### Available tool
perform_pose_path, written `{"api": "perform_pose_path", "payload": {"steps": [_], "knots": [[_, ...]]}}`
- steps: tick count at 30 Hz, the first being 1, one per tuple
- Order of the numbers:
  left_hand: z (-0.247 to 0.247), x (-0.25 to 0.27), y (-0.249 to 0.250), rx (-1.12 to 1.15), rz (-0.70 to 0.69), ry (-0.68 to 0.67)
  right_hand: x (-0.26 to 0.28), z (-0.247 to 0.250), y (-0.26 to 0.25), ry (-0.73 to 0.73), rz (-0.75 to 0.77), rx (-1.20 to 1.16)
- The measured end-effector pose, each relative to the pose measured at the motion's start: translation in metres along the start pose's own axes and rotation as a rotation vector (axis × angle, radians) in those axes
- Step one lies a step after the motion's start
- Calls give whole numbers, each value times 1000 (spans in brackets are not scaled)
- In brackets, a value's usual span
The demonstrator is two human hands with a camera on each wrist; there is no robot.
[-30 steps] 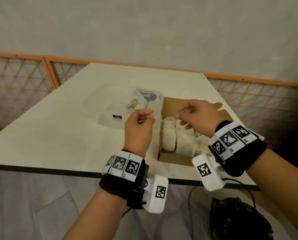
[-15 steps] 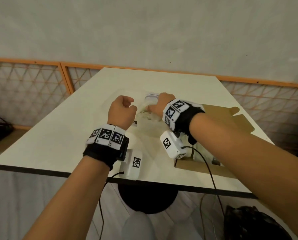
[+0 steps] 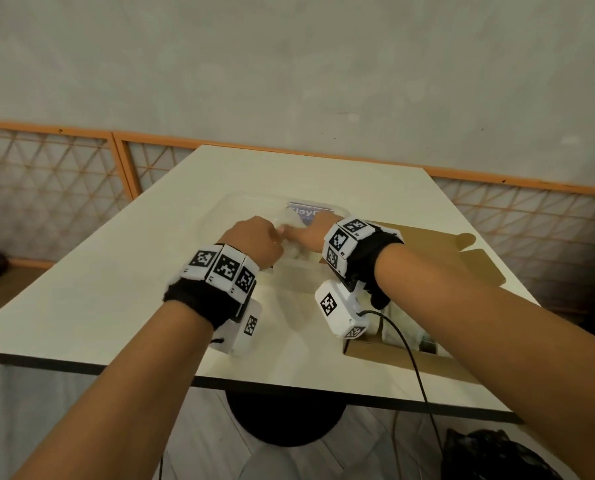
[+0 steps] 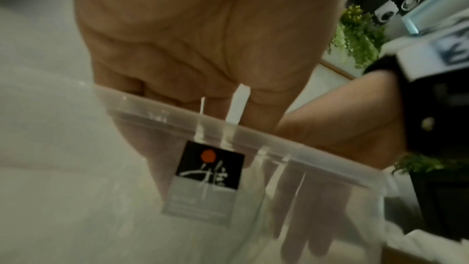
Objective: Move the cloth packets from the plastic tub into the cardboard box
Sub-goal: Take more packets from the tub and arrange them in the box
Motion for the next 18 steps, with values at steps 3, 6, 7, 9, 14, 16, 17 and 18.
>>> {"api": "perform_pose_path", "payload": {"steps": [3, 6, 7, 9, 14, 16, 17, 18], "knots": [[2, 4, -8, 180, -28, 15, -7, -5, 4, -56, -73, -39], [9, 6, -16, 398, -2, 137, -12, -7, 4, -74, -46, -212], [11, 7, -17, 408, 9, 192, -10, -7, 4, -57, -16, -319], [16, 9, -19, 358, 71, 262, -10, -9, 4, 3, 49, -468], [27, 3, -22, 308, 197, 107, -7, -9, 6, -1, 195, -737], [33, 1, -26, 395, 192, 38, -7, -7, 8, 8, 223, -814], [35, 0, -28, 424, 188, 11, -6, -5, 9, 9, 223, -852], [37, -2, -29, 444, 184, -11, -8, -4, 11, 7, 224, -868]]}}
Point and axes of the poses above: each hand's wrist, its own x-axis away from the middle knuckle, its own z-axis out of the back of the hand, y = z × x, the point moved 1 cm from there along -x, towards the middle knuckle, and after that the axes turned 5 degrees about -y, right-handed, at the moved point
